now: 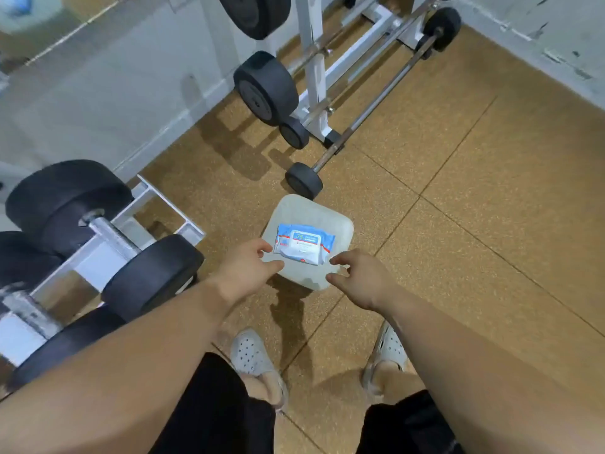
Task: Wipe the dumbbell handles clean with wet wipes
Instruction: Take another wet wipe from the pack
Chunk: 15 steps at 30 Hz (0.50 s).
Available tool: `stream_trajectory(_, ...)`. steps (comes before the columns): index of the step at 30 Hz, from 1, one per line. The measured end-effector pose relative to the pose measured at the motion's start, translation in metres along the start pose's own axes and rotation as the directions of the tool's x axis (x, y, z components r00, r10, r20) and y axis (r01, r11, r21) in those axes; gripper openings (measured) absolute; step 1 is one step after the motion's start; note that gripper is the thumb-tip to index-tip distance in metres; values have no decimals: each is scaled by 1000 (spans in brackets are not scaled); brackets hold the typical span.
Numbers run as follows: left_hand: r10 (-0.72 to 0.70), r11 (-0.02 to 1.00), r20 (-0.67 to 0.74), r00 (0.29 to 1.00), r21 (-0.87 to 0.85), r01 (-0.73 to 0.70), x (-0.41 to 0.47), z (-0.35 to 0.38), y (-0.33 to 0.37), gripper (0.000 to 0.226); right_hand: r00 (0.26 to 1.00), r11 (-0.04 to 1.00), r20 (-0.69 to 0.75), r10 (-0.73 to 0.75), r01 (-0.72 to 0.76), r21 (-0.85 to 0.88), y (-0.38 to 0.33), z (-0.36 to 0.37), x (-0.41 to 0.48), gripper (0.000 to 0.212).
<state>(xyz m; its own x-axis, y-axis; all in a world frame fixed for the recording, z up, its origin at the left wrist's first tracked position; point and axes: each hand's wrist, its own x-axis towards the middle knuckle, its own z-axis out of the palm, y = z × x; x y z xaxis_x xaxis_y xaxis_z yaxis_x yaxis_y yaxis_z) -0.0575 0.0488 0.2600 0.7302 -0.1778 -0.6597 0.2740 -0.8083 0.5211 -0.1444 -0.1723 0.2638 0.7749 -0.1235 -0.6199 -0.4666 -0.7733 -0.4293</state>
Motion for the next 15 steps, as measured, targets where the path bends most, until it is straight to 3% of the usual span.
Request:
stream_trajectory(5,30,991,-139,990,-127,-48,91,78,-41,33,982,980,-15,-190,189,-61,58,44,114,41)
stream_trajectory(11,224,969,-204,953,153,-195,199,133,-92,27,868,866,-102,-487,464,-185,101,122,229,30)
stream_trajectory(15,287,947,-227,931,215,-239,244,142,-95,34,829,814,-104,-550,504,-290,112,156,272,38)
